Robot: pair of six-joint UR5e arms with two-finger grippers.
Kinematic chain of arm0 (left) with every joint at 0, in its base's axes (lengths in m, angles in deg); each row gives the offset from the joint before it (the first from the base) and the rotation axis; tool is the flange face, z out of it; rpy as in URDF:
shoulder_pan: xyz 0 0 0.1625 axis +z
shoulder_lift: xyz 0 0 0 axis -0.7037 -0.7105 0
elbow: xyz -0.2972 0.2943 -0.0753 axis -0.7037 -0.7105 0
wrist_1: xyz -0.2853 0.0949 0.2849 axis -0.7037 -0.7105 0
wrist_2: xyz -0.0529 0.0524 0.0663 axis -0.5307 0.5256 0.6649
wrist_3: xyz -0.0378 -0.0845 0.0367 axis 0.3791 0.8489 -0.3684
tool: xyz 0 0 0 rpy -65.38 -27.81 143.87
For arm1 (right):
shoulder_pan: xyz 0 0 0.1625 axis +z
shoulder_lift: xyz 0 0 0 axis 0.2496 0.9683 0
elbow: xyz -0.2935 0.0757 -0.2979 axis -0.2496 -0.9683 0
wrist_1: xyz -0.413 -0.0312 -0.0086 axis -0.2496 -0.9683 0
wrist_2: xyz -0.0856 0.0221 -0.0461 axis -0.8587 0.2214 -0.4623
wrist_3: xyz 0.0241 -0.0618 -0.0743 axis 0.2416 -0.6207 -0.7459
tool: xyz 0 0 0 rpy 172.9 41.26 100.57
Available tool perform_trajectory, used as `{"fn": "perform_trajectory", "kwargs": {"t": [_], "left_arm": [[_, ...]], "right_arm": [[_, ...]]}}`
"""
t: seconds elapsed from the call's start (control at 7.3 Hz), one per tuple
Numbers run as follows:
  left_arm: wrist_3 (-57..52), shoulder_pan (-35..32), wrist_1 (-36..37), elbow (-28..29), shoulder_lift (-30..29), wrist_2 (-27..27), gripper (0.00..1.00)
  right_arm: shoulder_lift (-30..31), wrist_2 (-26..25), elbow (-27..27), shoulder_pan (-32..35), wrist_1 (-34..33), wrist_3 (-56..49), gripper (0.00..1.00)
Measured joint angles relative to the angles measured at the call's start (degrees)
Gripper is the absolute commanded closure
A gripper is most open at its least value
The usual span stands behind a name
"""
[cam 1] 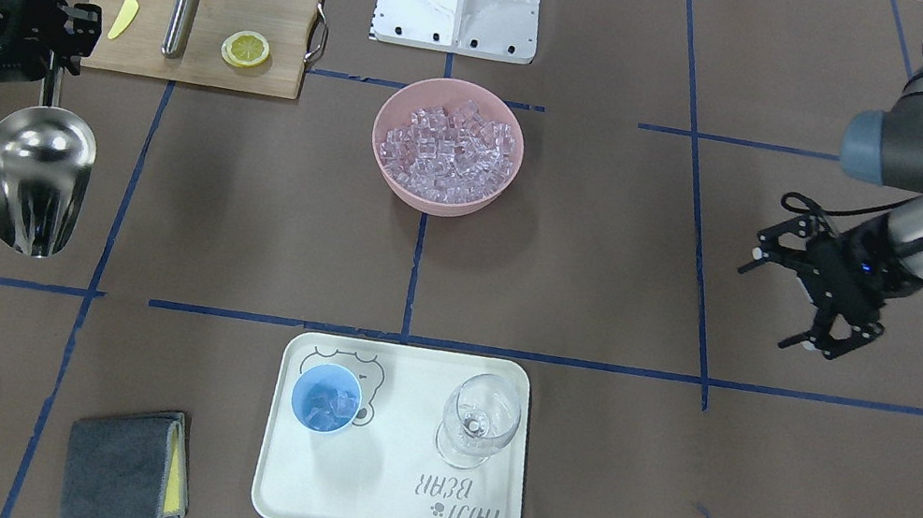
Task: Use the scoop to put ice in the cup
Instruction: 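Lower the scoop onto the table beside the ice bowl with right gripper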
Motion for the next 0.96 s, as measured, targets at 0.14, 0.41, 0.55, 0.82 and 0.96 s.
{"fn": "perform_trajectory", "kwargs": {"t": [0.14, 0.41, 0.55, 0.82, 0.96], "left_arm": [[-0.2, -4.3, 2.6, -0.3, 1.4, 1.8, 0.00], [-0.3, -12.2, 7.9, -0.8, 5.7, 4.8, 0.00], [-0.3, -15.5, 12.7, -0.8, 6.6, 5.2, 0.00], [-0.3, -20.6, 27.4, -2.2, 7.3, 5.7, 0.00], [-1.1, -21.7, 31.6, -3.2, 8.8, 6.0, 0.00]], "right_arm": [[0.4, 0.0, 0.0, 0.0, 0.1, -0.2, 1.00], [1.1, 0.0, -0.4, 0.0, 0.2, -0.8, 1.00], [1.3, 0.1, -0.8, 0.0, 0.3, -1.4, 1.00], [1.4, 0.1, -1.3, -0.1, 0.4, -1.8, 1.00], [1.4, 0.3, -1.6, -0.2, 0.5, -1.8, 1.00]]}}
